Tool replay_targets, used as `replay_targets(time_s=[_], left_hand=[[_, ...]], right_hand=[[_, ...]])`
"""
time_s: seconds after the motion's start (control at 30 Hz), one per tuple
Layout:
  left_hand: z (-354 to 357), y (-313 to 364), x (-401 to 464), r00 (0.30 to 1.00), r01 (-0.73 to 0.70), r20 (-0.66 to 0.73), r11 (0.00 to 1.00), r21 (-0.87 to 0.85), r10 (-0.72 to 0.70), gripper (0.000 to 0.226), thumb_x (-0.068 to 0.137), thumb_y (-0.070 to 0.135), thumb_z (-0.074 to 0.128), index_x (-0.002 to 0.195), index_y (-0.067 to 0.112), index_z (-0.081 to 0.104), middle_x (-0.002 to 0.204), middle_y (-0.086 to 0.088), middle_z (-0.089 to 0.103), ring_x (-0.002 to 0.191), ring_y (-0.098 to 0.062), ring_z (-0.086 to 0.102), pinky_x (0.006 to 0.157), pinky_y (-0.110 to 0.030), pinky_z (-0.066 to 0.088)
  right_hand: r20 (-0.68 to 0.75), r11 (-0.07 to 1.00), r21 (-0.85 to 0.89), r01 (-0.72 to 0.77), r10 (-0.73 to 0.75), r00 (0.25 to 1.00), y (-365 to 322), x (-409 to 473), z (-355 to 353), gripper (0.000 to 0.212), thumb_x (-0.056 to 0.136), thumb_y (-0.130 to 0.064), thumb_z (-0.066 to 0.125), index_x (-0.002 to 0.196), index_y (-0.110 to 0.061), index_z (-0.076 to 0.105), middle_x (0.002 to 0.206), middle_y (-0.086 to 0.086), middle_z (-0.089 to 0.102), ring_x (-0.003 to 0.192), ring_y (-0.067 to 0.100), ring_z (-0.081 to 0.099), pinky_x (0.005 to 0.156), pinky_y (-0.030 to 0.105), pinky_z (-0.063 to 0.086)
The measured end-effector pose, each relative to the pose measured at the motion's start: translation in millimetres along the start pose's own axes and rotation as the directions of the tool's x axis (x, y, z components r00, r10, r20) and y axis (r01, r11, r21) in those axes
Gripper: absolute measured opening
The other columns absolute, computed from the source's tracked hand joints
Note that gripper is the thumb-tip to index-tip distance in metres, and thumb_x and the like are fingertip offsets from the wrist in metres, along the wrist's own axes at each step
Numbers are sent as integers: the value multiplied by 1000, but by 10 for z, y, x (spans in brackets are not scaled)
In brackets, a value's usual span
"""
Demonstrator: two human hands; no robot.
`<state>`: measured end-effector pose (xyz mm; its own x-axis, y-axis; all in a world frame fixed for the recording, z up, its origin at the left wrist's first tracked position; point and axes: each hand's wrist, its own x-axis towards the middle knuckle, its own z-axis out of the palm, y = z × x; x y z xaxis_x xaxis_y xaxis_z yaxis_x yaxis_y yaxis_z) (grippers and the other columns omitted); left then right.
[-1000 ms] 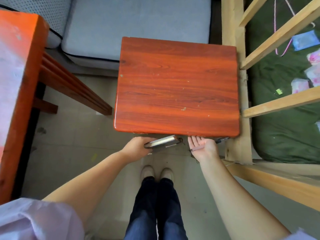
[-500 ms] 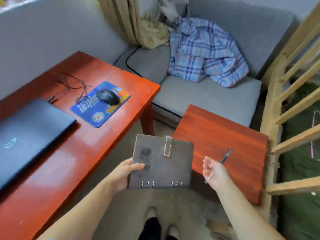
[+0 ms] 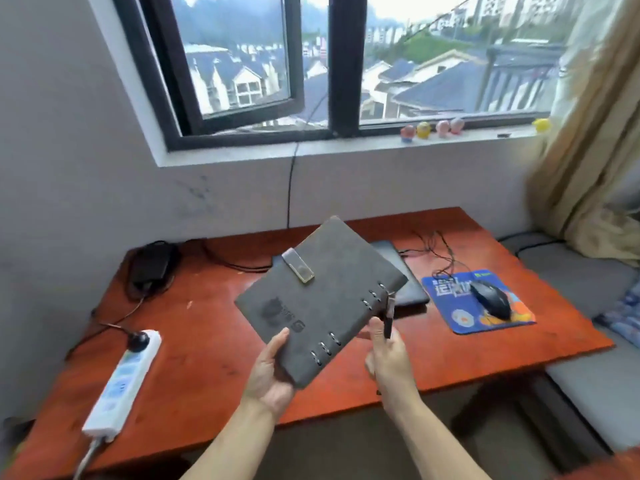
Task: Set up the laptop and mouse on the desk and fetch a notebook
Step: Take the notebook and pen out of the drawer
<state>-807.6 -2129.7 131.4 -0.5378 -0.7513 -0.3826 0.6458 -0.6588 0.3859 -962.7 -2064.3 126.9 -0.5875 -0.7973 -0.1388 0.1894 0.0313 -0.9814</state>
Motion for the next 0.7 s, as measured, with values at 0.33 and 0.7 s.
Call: replay_targets(time_s=[0.33,0.7], left_hand=[[-685,1668,-16,993,-96,70,995,-35,98,33,64,11,76,95,1,74,100,-19,74,90,-31,72,65,-44,61],[-384,3517,279,978,-208,123,722,660,169,36,79,35,63,103,9,69,100,-12,75,87,-23,73,70,-34,62]], right_hand=[[158,1000,-26,-13,17,987,127,313,1922,29,93,-39,47,84,-13,55,41,-9,40,33,8,32,34,17,25],[-30,766,-570,297,-381,924,-599,679,2096,50,88,-53,48,63,-9,49,52,0,38,53,22,37,51,30,32]])
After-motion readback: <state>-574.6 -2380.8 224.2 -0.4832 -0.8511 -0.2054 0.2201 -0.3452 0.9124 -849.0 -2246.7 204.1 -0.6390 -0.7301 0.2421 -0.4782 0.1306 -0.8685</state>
